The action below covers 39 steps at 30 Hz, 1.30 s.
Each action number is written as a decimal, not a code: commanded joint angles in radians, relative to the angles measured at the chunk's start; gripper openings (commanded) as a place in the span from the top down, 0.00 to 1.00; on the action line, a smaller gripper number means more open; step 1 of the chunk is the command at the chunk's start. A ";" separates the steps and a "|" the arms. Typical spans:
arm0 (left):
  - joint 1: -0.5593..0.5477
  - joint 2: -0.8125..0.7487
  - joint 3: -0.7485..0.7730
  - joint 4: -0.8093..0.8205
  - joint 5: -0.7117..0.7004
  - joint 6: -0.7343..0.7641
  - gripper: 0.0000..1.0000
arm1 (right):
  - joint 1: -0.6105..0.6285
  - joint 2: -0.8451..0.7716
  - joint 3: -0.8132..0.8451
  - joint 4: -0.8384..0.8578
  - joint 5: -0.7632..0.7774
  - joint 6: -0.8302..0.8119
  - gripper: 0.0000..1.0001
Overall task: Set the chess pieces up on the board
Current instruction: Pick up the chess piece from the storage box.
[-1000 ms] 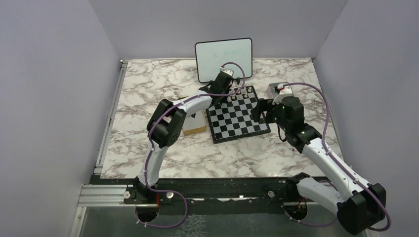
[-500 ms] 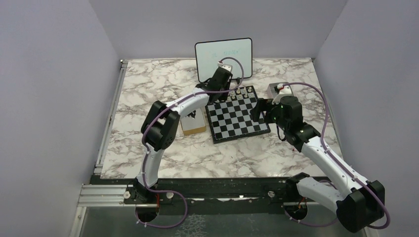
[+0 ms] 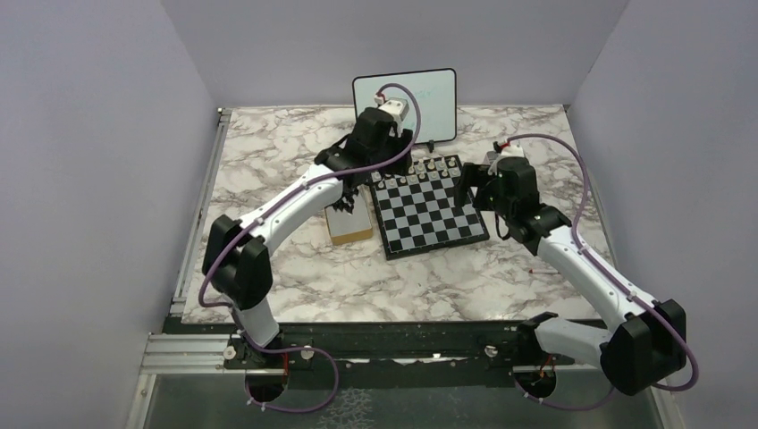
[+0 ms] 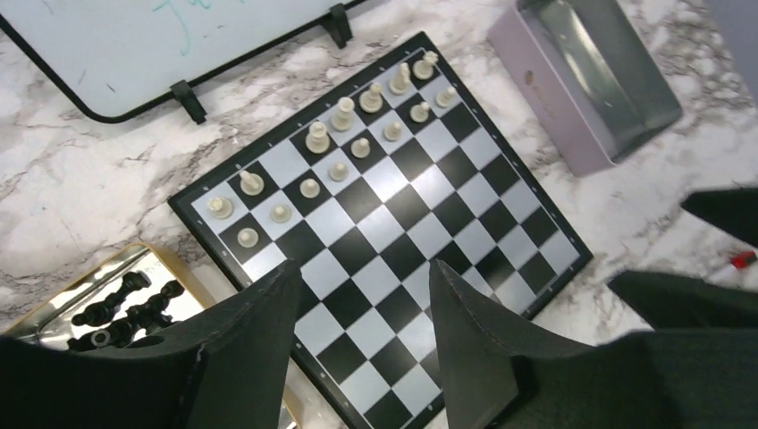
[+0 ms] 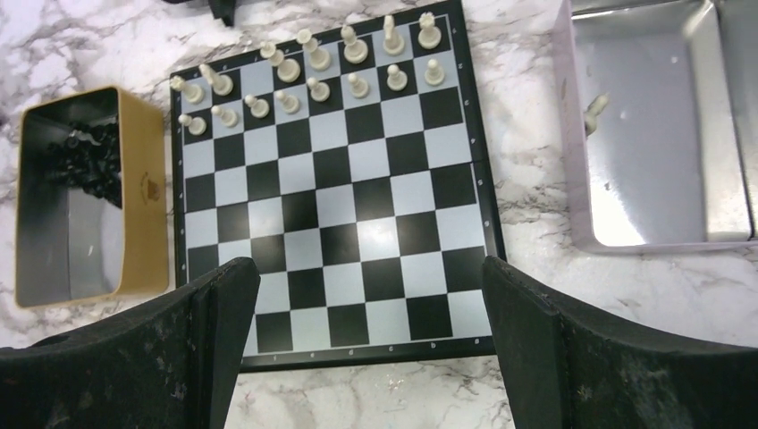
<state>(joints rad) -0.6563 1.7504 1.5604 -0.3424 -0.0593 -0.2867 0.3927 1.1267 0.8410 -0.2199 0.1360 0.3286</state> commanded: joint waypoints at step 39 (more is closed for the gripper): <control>0.000 -0.540 -0.602 -0.036 -0.152 0.144 0.01 | -0.489 0.677 0.411 -0.031 -0.209 -0.226 0.66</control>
<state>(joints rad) -0.6559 1.2270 0.9531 -0.3698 -0.1242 -0.1562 -0.0872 1.7542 1.1866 -0.2237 0.0006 0.1322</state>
